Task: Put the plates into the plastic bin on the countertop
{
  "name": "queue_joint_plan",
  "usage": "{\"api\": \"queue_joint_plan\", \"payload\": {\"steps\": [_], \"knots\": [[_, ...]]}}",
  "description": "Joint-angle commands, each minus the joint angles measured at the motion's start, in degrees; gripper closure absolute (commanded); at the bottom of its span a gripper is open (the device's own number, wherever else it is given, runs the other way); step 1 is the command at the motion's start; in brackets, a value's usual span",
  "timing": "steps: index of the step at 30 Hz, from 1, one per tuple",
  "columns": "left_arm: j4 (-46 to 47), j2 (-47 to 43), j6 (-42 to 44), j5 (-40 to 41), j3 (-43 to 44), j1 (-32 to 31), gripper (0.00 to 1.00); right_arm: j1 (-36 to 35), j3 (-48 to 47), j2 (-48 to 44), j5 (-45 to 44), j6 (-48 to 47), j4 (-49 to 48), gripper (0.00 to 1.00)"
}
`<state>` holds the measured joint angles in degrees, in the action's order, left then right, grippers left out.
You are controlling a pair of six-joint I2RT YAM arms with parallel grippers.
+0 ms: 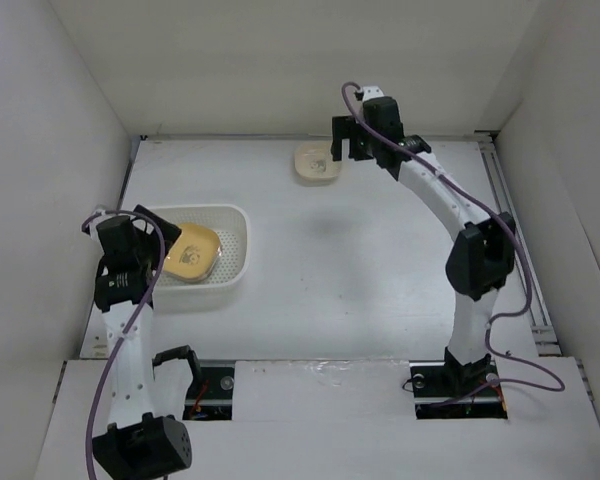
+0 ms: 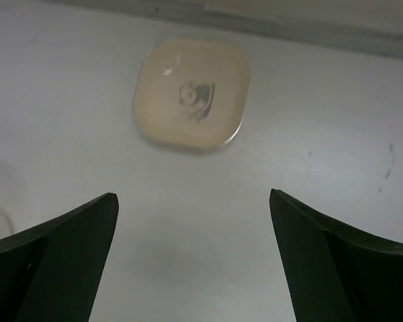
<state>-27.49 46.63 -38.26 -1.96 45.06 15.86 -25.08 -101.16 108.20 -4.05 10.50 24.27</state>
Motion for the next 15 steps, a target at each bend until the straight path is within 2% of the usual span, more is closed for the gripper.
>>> {"api": "queue_joint_plan", "payload": {"steps": [1, 2, 3, 6, 9, 15], "knots": [[0.85, -1.90, 4.41, -3.04, 4.51, 0.14, 0.00, 2.58, -12.88, 10.25, -1.97, -2.77, 2.96, 0.00], [0.85, -2.50, 5.90, -3.58, 5.12, 0.14, 0.00, 2.58, -20.05, 12.80, -2.53, -3.38, 4.10, 0.00], [0.85, -2.51, 6.53, -4.10, 5.13, 0.14, 0.00, 3.19, -23.69, 18.04, -2.54, -3.38, 5.33, 0.00], [1.38, -2.51, 8.37, -7.53, 5.74, 0.14, 0.00, 4.60, -36.53, 25.54, -0.87, -2.86, 9.73, 0.01], [3.67, -2.51, 10.66, -12.97, 5.13, 0.14, 0.00, 6.61, -40.77, 32.23, -1.39, -2.24, 10.27, 0.03], [5.25, -1.98, 11.28, -15.53, 4.07, 0.14, 0.00, 8.38, -45.17, 39.44, 2.38, -1.63, 11.49, 0.09]]}}
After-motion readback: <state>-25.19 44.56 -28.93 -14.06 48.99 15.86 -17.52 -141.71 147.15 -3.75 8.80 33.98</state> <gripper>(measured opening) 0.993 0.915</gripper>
